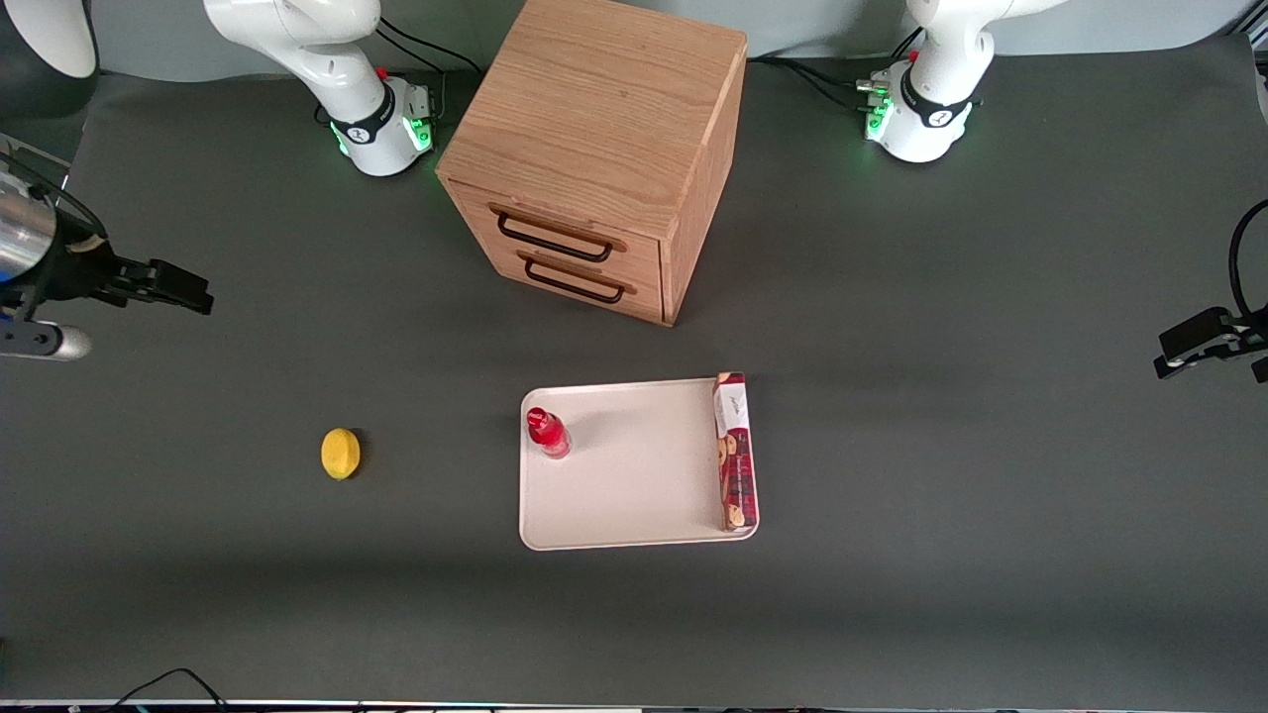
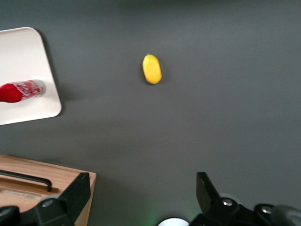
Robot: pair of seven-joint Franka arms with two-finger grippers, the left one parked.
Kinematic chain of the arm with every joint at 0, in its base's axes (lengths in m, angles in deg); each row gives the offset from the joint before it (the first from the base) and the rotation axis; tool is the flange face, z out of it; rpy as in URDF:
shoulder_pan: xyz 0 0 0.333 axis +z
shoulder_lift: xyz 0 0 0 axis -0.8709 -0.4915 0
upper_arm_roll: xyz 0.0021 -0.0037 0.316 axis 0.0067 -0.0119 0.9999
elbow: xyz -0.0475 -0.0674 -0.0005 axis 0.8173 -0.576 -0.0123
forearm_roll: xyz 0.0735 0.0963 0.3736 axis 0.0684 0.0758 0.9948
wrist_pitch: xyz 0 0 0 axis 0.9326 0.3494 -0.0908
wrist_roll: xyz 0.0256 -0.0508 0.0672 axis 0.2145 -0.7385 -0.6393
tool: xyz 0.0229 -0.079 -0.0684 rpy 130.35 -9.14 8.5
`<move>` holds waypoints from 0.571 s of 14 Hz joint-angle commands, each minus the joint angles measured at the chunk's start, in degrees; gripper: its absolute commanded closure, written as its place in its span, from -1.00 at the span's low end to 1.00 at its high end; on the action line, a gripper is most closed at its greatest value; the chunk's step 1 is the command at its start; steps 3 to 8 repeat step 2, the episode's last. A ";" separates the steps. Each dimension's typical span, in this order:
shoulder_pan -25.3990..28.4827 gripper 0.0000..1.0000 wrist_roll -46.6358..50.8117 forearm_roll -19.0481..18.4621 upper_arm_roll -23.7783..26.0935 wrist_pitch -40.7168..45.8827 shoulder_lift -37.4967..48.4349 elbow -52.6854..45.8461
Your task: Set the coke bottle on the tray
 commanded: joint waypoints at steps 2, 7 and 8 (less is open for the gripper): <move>0.96 -1.00 0.25 2.33 -1.43 -0.74 1.62 0.68; 0.96 -1.00 0.25 2.33 -1.43 -0.74 1.62 0.68; 0.96 -1.00 0.25 2.33 -1.43 -0.74 1.62 0.68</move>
